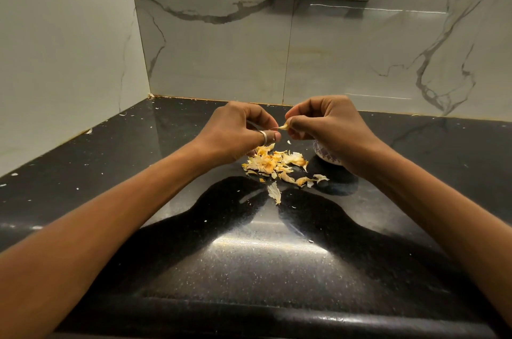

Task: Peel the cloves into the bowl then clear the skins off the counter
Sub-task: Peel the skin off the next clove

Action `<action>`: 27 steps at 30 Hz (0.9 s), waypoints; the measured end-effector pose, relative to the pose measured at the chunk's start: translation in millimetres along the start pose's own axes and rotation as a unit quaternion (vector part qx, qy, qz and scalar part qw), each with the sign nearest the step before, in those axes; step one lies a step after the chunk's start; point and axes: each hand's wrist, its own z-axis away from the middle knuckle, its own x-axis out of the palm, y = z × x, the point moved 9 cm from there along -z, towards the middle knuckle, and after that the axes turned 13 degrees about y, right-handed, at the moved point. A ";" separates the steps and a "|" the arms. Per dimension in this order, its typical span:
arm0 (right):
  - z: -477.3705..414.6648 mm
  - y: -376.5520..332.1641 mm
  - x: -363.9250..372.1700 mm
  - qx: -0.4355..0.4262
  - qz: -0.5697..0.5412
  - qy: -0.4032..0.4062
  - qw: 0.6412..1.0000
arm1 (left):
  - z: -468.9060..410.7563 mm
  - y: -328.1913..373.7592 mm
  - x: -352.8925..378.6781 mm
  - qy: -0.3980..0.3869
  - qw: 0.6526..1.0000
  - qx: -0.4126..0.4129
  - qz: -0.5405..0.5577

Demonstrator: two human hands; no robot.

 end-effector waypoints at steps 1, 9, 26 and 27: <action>0.3 1.7 1.0 0.007 0.001 -0.003 1.000 | -0.3 2.2 -0.6 0.011 0.999 0.025 -0.018; 4.8 6.5 7.1 0.075 -0.063 -0.029 0.995 | 5.8 25.5 -4.4 0.069 0.976 0.188 -0.086; 8.5 11.0 14.1 0.163 -0.179 -0.038 0.969 | 9.0 36.6 -9.7 0.098 0.963 0.233 -0.097; 8.6 10.8 14.3 0.169 -0.189 -0.038 0.967 | 8.9 37.2 -10.3 0.098 0.962 0.236 -0.096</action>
